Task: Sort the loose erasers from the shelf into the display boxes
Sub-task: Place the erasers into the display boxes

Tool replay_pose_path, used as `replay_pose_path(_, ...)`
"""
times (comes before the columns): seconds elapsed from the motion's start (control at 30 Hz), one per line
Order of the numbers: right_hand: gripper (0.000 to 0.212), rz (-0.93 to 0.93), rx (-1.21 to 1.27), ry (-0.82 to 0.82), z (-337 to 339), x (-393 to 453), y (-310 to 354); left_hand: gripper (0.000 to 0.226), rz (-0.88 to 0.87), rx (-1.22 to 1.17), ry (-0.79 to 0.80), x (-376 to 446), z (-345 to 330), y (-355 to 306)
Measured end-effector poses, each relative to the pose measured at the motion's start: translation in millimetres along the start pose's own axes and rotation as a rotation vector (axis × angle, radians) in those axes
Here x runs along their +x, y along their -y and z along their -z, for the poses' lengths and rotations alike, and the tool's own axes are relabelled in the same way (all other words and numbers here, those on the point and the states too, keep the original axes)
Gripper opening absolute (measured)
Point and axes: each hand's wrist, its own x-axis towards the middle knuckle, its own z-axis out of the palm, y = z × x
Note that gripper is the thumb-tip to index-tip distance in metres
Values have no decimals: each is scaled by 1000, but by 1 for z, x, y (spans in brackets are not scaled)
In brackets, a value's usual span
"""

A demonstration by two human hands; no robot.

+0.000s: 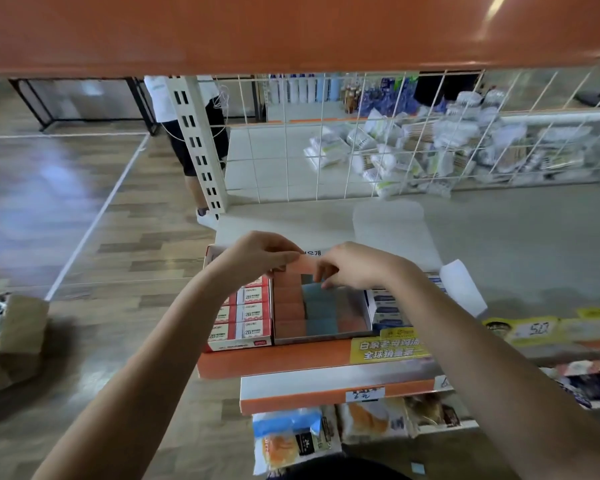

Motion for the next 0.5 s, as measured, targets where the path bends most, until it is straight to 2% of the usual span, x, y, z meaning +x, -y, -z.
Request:
replay_pose_path(0.27, 14, -14, -15, -6, -1, 1, -3, 10, 4, 17, -18, -1, 0, 0)
replay_pose_path(0.5, 13, -45, -27, -133, -15, 5, 1, 14, 23, -4, -5, 3, 0, 2)
